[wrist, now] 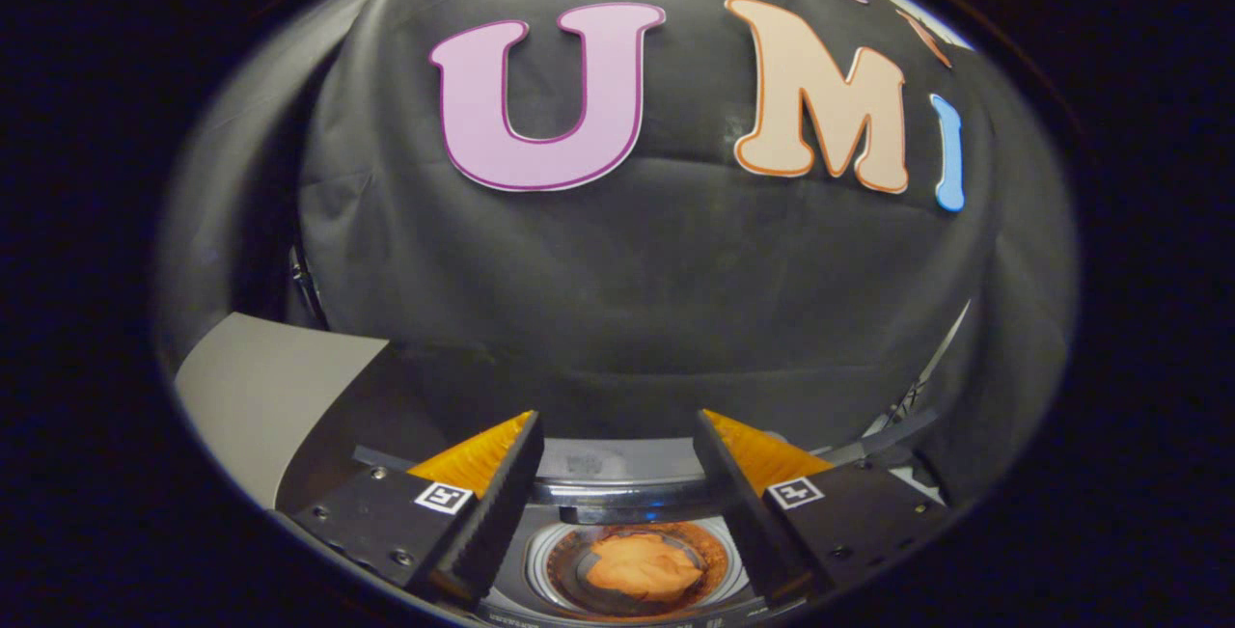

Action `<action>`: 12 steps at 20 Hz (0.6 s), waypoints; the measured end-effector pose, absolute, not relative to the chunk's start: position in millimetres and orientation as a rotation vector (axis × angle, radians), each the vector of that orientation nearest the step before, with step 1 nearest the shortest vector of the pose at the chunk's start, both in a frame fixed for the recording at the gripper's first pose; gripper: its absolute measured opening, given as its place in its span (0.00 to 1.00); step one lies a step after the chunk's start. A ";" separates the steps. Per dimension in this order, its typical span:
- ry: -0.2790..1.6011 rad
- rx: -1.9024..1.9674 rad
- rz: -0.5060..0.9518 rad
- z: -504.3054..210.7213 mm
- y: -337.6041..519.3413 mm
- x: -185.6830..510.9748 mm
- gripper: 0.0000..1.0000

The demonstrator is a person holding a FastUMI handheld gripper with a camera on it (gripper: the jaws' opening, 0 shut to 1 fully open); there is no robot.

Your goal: Put the clothes into the washing machine and then close the washing machine lid.

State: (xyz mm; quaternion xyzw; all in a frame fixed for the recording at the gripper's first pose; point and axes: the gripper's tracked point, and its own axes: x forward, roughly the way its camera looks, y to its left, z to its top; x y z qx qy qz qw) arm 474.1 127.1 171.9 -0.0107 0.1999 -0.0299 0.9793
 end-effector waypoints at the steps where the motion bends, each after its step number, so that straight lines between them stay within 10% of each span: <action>1: 0.406 -0.019 -0.058 171.4 126.4 473.0 0.96; 12: 0.382 0.028 -0.086 174.2 126.6 471.6 0.97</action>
